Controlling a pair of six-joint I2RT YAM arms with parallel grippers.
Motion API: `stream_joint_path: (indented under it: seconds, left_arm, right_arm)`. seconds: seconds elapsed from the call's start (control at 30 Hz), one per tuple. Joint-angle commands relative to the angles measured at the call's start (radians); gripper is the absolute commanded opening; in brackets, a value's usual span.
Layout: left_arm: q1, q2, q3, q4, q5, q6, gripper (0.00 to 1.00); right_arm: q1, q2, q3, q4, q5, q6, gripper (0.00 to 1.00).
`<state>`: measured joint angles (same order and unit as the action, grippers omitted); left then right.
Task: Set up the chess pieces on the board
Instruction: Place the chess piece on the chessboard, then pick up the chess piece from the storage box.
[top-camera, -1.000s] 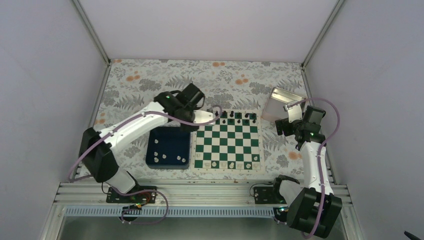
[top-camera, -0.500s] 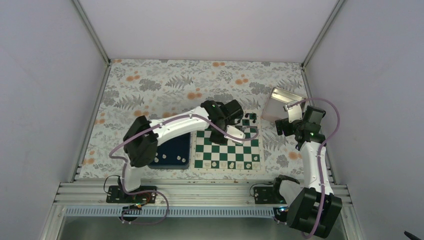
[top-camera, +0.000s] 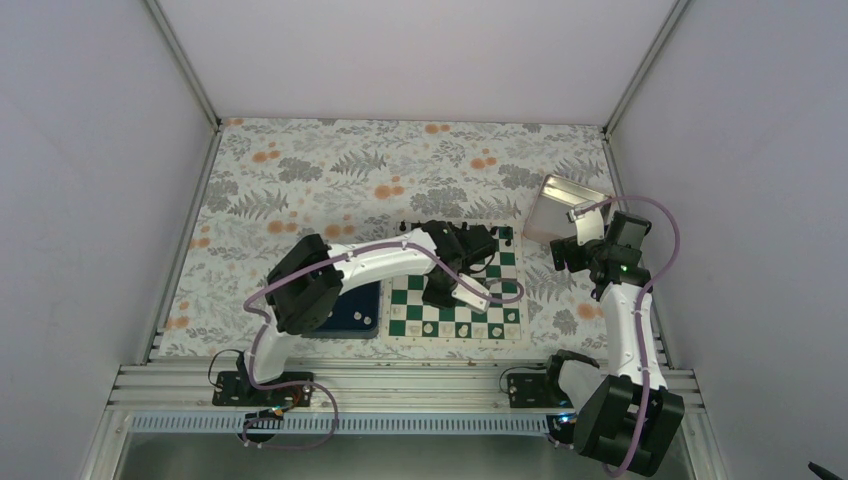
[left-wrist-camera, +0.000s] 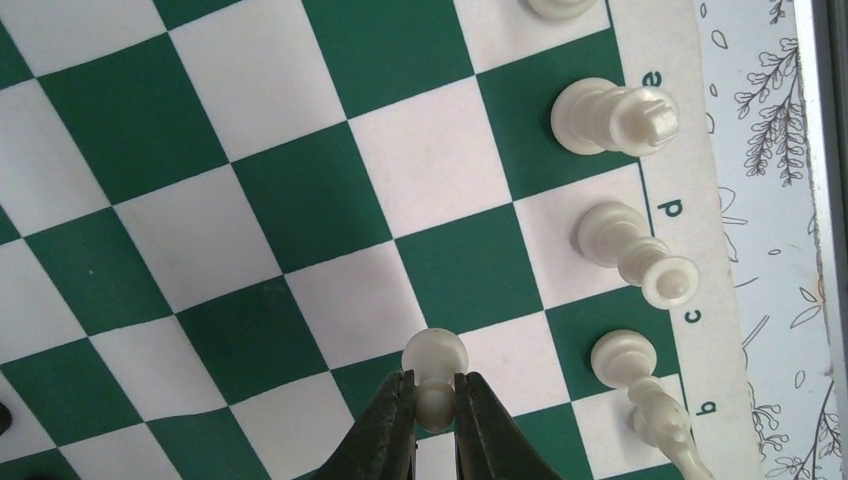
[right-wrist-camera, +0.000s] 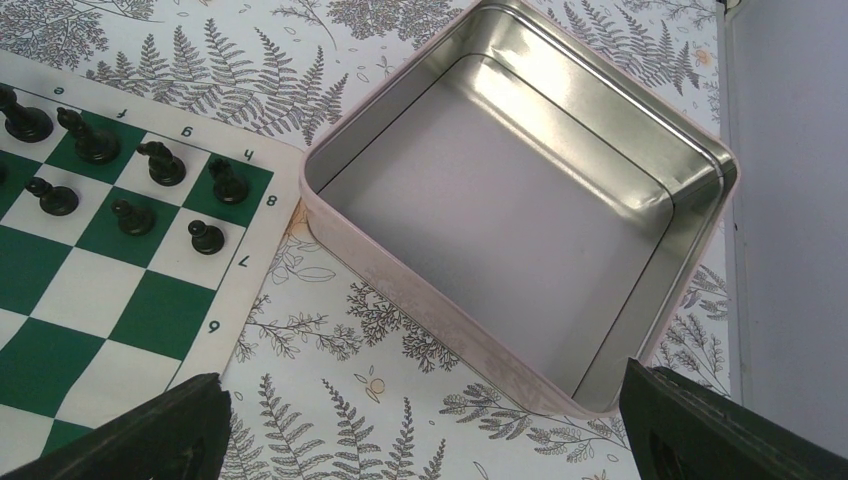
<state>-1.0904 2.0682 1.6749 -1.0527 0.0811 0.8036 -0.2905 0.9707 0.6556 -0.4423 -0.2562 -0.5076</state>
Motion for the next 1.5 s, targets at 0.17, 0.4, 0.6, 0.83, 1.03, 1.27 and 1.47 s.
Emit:
stream_joint_path:
  seconds: [0.17, 0.4, 0.6, 0.83, 1.03, 1.27, 1.47]
  left_arm:
    - [-0.023, 0.043, -0.002, 0.009, 0.021, 0.008, 0.12]
    - [-0.038, 0.08, 0.011, 0.002, 0.019, 0.01, 0.12]
    - [-0.04, 0.09, 0.01, 0.009, 0.016, 0.006, 0.12]
    - [-0.042, 0.099, 0.018, -0.002, 0.018, 0.006, 0.16]
    - [-0.042, 0.072, 0.019, -0.005, -0.061, 0.0, 0.2]
    - [-0.019, -0.149, -0.108, -0.027, -0.178, -0.036, 0.26]
    - [0.145, -0.408, -0.337, -0.033, -0.204, -0.046, 0.27]
  right_arm:
    - [-0.011, -0.007, 0.009, -0.001, -0.023, -0.008, 1.0]
    - [-0.011, -0.009, 0.01, -0.001, -0.028, -0.009, 1.0]
    - [-0.01, -0.01, 0.01, -0.003, -0.031, -0.01, 1.0]
    - [-0.011, -0.01, 0.01, -0.004, -0.035, -0.011, 1.0]
    - [-0.011, -0.01, 0.009, -0.005, -0.037, -0.012, 1.0]
    - [-0.011, -0.009, 0.01, -0.008, -0.04, -0.015, 1.0]
    - [-0.011, -0.006, 0.01, -0.009, -0.043, -0.016, 1.0]
